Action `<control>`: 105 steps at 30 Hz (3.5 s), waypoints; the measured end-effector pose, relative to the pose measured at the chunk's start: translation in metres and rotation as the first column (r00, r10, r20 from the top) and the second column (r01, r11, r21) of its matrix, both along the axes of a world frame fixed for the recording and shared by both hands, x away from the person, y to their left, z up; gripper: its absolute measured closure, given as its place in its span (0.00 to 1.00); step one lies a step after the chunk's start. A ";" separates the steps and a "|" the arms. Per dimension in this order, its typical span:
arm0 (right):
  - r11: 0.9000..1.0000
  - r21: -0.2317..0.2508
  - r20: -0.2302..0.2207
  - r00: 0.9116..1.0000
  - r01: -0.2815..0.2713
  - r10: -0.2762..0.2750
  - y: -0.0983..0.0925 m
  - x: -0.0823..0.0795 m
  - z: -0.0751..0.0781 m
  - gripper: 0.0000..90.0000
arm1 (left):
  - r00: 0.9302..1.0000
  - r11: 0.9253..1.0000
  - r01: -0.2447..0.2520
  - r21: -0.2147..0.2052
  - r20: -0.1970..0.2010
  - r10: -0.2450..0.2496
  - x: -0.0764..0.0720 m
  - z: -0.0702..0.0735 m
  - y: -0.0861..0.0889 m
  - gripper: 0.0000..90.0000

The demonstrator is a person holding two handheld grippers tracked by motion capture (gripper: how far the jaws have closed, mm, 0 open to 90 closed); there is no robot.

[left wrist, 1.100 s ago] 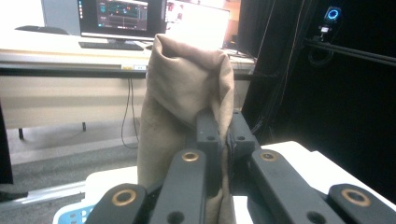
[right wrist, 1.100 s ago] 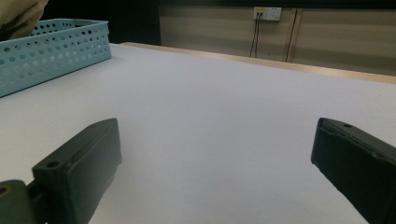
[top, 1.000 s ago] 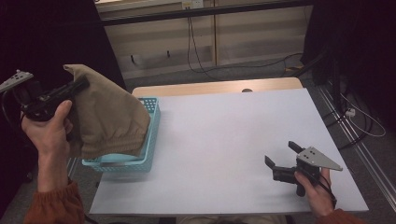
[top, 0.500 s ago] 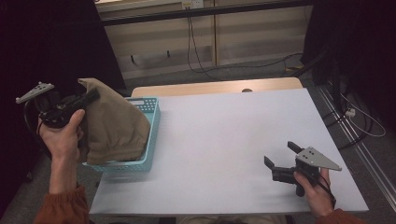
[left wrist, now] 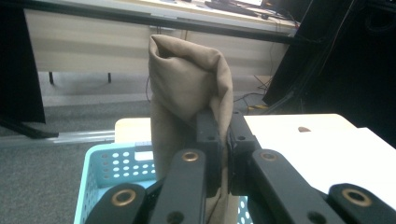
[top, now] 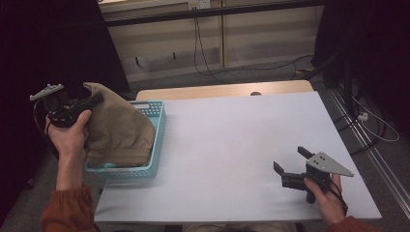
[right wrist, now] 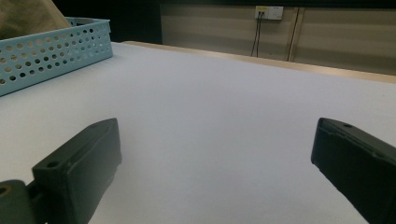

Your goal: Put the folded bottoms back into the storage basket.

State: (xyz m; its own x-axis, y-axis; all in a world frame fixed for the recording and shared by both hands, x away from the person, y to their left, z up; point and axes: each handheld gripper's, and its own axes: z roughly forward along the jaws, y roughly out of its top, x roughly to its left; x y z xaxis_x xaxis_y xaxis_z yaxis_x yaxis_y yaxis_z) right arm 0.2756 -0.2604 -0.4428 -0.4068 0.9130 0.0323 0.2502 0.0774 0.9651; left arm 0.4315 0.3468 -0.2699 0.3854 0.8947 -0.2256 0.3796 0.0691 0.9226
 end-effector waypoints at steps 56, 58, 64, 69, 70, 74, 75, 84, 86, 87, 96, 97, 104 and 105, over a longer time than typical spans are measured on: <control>1.000 -0.001 -0.006 1.000 -0.004 0.004 0.002 0.002 -0.001 0.02 | 0.993 0.988 0.042 0.151 -0.114 -0.025 0.068 -0.059 -0.034 0.97; 1.000 0.000 -0.008 1.000 -0.003 0.003 0.002 0.002 -0.001 0.02 | 0.992 0.986 0.032 0.165 -0.126 -0.011 0.073 -0.063 -0.035 0.97; 1.000 0.000 -0.009 1.000 -0.002 0.002 0.001 0.002 -0.002 0.02 | 0.988 0.984 0.031 0.178 -0.155 -0.003 0.079 -0.072 -0.033 0.97; 1.000 -0.005 -0.008 1.000 -0.005 0.005 0.002 0.002 -0.001 0.02 | 0.985 0.984 0.002 0.181 -0.169 0.029 0.081 -0.076 -0.026 0.96; 1.000 -0.001 -0.008 1.000 -0.005 0.005 0.002 0.001 -0.001 0.02 | 0.984 0.981 -0.015 0.193 -0.173 0.049 0.082 -0.078 -0.024 0.96; 1.000 -0.004 -0.008 1.000 -0.006 0.006 0.002 0.002 -0.001 0.02 | 0.978 0.980 -0.030 0.195 -0.195 0.069 0.083 -0.083 -0.014 0.96; 1.000 -0.003 -0.009 1.000 -0.005 0.005 0.002 0.002 -0.001 0.02 | 0.978 0.979 -0.034 0.199 -0.195 0.073 0.083 -0.083 -0.013 0.96; 1.000 -0.003 -0.010 1.000 -0.004 0.003 0.002 0.002 -0.001 0.02 | 0.968 0.964 -0.076 0.256 -0.214 0.134 0.085 -0.088 0.006 0.96; 1.000 -0.005 -0.011 1.000 -0.004 0.004 0.002 0.002 -0.002 0.02 | 0.967 0.972 -0.088 0.220 -0.213 0.136 0.083 -0.091 0.011 0.96; 1.000 -0.008 -0.013 1.000 -0.006 0.006 0.002 0.002 -0.002 0.02 | 0.966 0.972 -0.090 0.216 -0.217 0.137 0.083 -0.093 0.013 0.96; 1.000 -0.009 -0.013 1.000 -0.003 0.003 0.003 0.002 -0.002 0.02 | 0.953 0.962 -0.098 0.254 -0.254 0.164 0.088 -0.111 0.014 0.96; 1.000 -0.010 -0.012 1.000 -0.004 0.004 0.003 0.002 -0.002 0.02 | 0.952 0.963 -0.097 0.252 -0.258 0.164 0.089 -0.112 0.014 0.96; 1.000 -0.005 -0.015 1.000 -0.002 0.002 0.002 0.002 -0.002 0.02 | 0.939 0.960 -0.110 0.259 -0.291 0.186 0.094 -0.122 0.016 0.96; 1.000 -0.004 -0.017 1.000 -0.001 0.001 0.002 0.002 -0.002 0.02 | 0.935 0.961 -0.106 0.255 -0.303 0.183 0.094 -0.123 0.017 0.96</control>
State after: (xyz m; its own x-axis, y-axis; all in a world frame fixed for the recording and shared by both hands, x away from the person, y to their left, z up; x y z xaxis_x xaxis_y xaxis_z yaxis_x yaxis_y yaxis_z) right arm 0.2776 -0.2585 -0.4449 -0.4067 0.9129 0.0358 0.2663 0.0810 0.9605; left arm 0.5257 0.3642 -0.3933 0.1894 0.9772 -0.0963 0.6597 -0.0540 0.7496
